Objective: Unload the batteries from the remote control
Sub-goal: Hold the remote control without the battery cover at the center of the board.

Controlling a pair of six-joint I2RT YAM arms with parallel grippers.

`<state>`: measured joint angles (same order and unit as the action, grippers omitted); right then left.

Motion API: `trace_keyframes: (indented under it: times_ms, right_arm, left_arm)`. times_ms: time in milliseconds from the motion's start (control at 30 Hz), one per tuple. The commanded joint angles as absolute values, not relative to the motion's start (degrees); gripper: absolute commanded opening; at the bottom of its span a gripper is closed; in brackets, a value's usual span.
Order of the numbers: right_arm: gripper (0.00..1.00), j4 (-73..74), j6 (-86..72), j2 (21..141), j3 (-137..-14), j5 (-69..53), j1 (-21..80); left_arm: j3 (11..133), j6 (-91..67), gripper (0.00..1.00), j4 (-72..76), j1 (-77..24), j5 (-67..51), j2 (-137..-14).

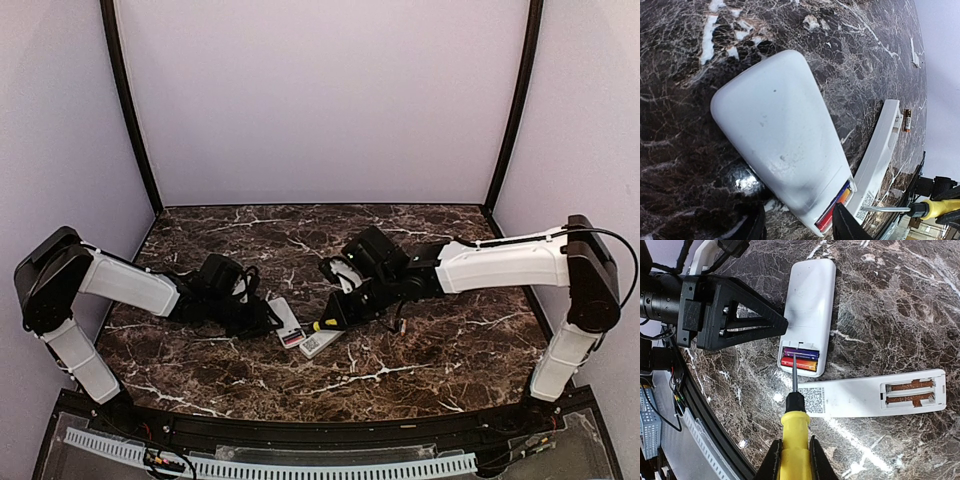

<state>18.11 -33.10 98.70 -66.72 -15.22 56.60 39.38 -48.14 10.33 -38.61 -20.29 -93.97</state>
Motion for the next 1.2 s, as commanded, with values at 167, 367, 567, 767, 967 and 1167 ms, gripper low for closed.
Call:
trace_keyframes:
  times_ms: [167, 367, 567, 767, 967, 1167]
  right_arm:
    - [0.00, 23.0, -33.8, 99.6, -71.5, -7.7, 58.8]
    - [0.00, 25.5, -33.3, 100.7, -72.8, -6.3, 59.2]
    - [0.00, 25.9, -32.9, 102.1, -73.6, -6.0, 59.6]
    - [0.00, 26.5, -32.7, 102.7, -74.1, -5.3, 59.9]
    - [0.00, 26.6, -32.7, 102.6, -74.1, -5.0, 59.9]
    - [0.00, 26.8, -32.4, 103.2, -74.6, -4.9, 60.0]
  left_arm:
    - [38.7, -46.8, 0.40, 8.2, -38.3, -19.3, -93.9]
    - [39.0, -46.7, 0.37, 8.0, -38.2, -19.3, -94.6]
    - [39.2, -46.6, 0.32, 7.8, -38.3, -19.2, -95.0]
    - [39.5, -46.5, 0.28, 7.6, -38.3, -19.2, -95.3]
    - [39.9, -46.4, 0.25, 7.5, -38.3, -19.3, -95.7]
    - [40.0, -46.4, 0.23, 7.6, -38.3, -19.3, -96.0]
